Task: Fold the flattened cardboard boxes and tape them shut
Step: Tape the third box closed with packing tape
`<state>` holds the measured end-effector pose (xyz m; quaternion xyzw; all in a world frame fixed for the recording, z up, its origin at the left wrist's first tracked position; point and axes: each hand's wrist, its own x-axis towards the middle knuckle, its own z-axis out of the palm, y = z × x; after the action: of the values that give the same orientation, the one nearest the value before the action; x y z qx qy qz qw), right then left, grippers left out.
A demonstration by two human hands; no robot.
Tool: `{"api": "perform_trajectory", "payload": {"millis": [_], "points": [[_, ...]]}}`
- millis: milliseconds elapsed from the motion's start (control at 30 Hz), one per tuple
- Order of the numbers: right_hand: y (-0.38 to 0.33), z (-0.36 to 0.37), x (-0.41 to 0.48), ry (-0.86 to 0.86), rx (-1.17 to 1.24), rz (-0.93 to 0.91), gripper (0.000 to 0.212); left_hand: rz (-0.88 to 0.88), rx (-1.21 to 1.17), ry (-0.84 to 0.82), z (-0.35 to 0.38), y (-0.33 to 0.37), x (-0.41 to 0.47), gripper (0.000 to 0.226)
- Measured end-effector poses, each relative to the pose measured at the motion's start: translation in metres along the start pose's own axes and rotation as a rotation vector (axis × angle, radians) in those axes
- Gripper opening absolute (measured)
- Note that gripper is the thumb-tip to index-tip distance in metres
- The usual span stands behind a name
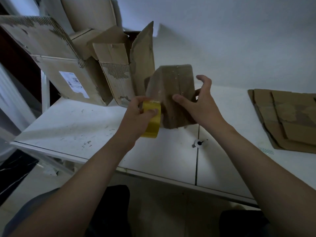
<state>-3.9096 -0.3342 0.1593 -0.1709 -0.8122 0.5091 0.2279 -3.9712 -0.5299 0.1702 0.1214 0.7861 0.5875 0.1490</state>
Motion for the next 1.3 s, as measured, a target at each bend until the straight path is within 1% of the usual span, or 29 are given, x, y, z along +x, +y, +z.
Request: {"api": "perform_trajectory", "payload": {"millis": [67,167,233,300,400,567,700,800,867,933,1033,1133,1167,1200,1233,1267,1300], "points": [[-0.007,-0.005,-0.005,-0.011,-0.039,-0.034,0.073,0.027,-0.018,0.009,0.001,0.002,-0.001,0.039],[-0.013,-0.012,-0.007,0.035,-0.011,-0.063,0.041,0.091,-0.047,0.089,-0.003,0.007,-0.001,0.036],[-0.011,-0.014,-0.006,0.010,-0.072,-0.079,0.029,0.105,-0.059,0.124,-0.005,0.008,0.001,0.038],[-0.007,-0.012,-0.008,-0.045,-0.118,-0.071,0.025,0.084,-0.051,0.130,-0.003,0.007,0.002,0.040],[0.002,-0.004,-0.014,-0.085,-0.178,-0.081,0.029,0.041,0.012,0.124,0.000,0.001,0.004,0.041],[0.006,0.000,-0.013,-0.101,-0.175,-0.080,0.038,0.017,0.072,0.115,0.005,-0.003,0.012,0.050],[0.018,0.008,-0.014,-0.214,-0.261,-0.036,0.054,0.059,0.120,0.102,0.012,-0.007,0.023,0.053],[0.028,0.015,-0.015,-0.226,-0.304,-0.016,0.052,-0.020,0.138,0.082,0.019,-0.014,0.027,0.058],[0.031,0.016,-0.013,-0.212,-0.289,-0.005,0.051,-0.094,0.104,0.093,0.019,-0.016,0.029,0.053],[0.034,0.016,-0.009,-0.216,-0.324,-0.014,0.051,-0.109,0.107,0.114,0.016,-0.014,0.029,0.046],[0.034,0.016,-0.006,-0.192,-0.470,-0.048,0.049,-0.067,0.119,0.140,0.010,-0.005,0.026,0.037],[0.024,0.014,-0.007,-0.151,-0.655,-0.107,0.050,-0.038,0.045,0.154,0.003,0.006,0.016,0.020],[0.017,0.013,-0.008,-0.140,-0.680,-0.127,0.051,-0.036,0.019,0.164,0.000,0.011,0.012,0.020],[0.010,0.011,-0.010,-0.116,-0.659,-0.151,0.053,-0.043,-0.022,0.164,-0.003,0.018,0.006,0.025],[0.001,0.009,-0.015,-0.069,-0.575,-0.193,0.055,-0.043,-0.076,0.156,-0.004,0.024,-0.002,0.033],[-0.010,0.006,-0.021,-0.006,-0.444,-0.251,0.056,-0.036,-0.143,0.136,-0.005,0.031,-0.008,0.038],[-0.021,0.003,-0.028,0.047,-0.305,-0.304,0.056,-0.023,-0.200,0.116,-0.005,0.038,-0.012,0.038]]}}
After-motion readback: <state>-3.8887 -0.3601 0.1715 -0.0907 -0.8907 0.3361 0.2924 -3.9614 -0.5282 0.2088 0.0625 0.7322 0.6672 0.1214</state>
